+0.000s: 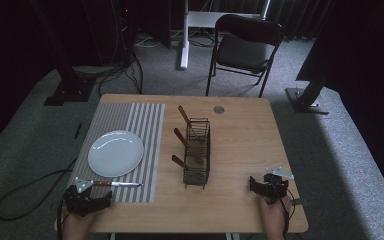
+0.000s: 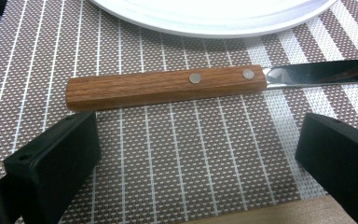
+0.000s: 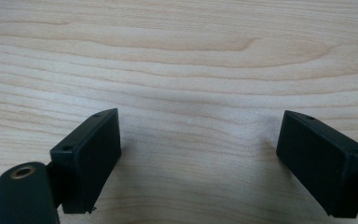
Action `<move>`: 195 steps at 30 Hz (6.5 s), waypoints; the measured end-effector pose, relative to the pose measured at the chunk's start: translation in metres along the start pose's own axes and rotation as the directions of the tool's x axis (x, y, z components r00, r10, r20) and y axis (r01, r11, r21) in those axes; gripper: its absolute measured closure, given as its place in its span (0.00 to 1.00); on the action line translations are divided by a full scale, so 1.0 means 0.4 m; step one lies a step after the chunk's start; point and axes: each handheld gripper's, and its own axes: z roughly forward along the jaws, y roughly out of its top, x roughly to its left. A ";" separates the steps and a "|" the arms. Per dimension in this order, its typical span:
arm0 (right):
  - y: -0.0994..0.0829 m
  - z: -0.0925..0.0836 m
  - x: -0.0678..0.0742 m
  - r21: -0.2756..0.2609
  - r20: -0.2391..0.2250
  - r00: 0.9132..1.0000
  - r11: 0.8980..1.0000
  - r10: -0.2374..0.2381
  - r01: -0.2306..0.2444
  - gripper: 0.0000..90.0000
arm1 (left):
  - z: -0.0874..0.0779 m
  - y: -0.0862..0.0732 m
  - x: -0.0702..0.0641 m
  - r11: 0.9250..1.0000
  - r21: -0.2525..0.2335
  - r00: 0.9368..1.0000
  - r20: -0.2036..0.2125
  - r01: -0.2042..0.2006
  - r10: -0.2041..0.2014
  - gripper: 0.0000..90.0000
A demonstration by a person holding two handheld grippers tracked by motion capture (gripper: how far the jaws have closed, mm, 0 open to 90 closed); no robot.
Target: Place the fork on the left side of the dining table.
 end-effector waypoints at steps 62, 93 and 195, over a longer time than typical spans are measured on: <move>0.000 0.000 -0.001 0.001 -0.002 1.000 1.000 0.002 -0.002 0.15 | -0.028 0.110 -0.068 0.996 -0.023 0.966 0.245 -0.082 0.085 0.05; 0.000 0.001 -0.001 0.000 -0.001 1.000 1.000 0.001 -0.001 0.15 | -0.014 0.285 -0.132 0.984 -0.119 0.937 0.309 -0.130 0.161 0.05; 0.002 0.003 0.000 0.001 -0.003 1.000 1.000 0.002 -0.002 0.15 | 0.197 0.757 -0.409 0.999 0.013 0.810 0.585 -0.048 0.031 0.86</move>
